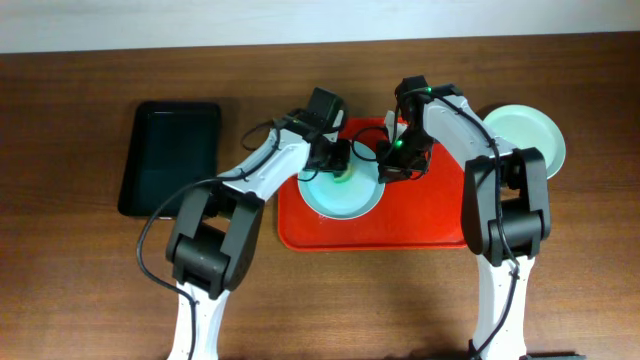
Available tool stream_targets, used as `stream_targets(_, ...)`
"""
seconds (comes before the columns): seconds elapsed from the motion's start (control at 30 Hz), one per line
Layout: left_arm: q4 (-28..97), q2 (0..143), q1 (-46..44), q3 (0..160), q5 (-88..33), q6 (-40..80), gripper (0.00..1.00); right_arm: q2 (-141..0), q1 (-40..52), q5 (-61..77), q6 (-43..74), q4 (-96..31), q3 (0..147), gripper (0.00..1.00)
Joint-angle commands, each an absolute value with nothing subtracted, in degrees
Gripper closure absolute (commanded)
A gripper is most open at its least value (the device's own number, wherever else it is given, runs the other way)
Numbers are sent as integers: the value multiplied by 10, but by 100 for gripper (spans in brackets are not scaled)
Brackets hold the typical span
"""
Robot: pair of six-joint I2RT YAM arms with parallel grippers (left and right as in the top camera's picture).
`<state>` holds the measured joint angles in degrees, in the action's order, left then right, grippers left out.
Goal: Clean dirty plates on tray and stack at the side
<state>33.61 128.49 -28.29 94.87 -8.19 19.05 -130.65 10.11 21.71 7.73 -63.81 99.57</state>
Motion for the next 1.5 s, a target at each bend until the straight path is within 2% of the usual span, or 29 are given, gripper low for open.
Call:
stream_targets(0.0,361,1304,-261,947,208,166,100,-1308,101,188,80,-654,992,96)
stream_targets(0.07,393,1300,-255,981,256,166,100,-1308,101,186,80,-656,992,96)
stream_targets(0.2,484,1280,-250,1080,257,189,100,-1308,101,174,75,-655,992,96)
stream_targets(0.33,581,1217,-173,1140,163,214,100,-1307,109,164,43,-681,1055,96)
stream_targets(0.4,622,1215,-105,1139,116,214,100,-1304,126,96,43,-716,1113,96)
stream_targets(0.5,639,1216,-3,1111,65,214,100,-1299,174,-77,43,-775,1214,96)
stream_targets(0.63,582,1216,71,1030,58,214,100,-1299,258,-299,50,-843,1329,96)
stream_targets(0.73,514,1216,94,966,57,214,100,-1298,311,-437,50,-882,1354,96)
stream_targets(0.83,491,1216,99,939,49,214,74,-1298,360,-576,50,-903,1354,96)
stream_targets(0.9,490,1216,99,940,43,214,46,-1298,394,-661,50,-904,1354,96)
stream_targets(0.97,502,1212,99,967,43,198,24,-1298,427,-735,50,-907,1354,96)
stream_targets(1.07,564,1196,99,1044,42,197,18,-1298,453,-796,50,-907,1354,96)
stream_targets(1.1,585,1187,99,1070,42,197,10,-1298,458,-804,50,-907,1354,96)
stream_targets(1.13,600,1175,99,1089,42,197,1,-1298,456,-802,60,-907,1354,96)
stream_targets(1.2,602,1162,99,1095,43,197,1,-1298,441,-788,107,-907,1354,96)
stream_targets(1.23,601,1159,99,1095,42,197,1,-1298,420,-738,128,-906,1354,96)
stream_targets(1.33,604,1160,99,1095,42,197,1,-1298,311,-470,103,-873,1354,96)
stream_targets(1.37,611,1160,99,1095,39,197,1,-1298,240,-296,34,-832,1354,96)
stream_targets(1.4,613,1160,99,1095,38,197,1,-1297,199,-186,-8,-812,1354,96)
stream_targets(1.47,613,1160,99,1095,38,197,1,-1297,84,43,-37,-786,1354,96)
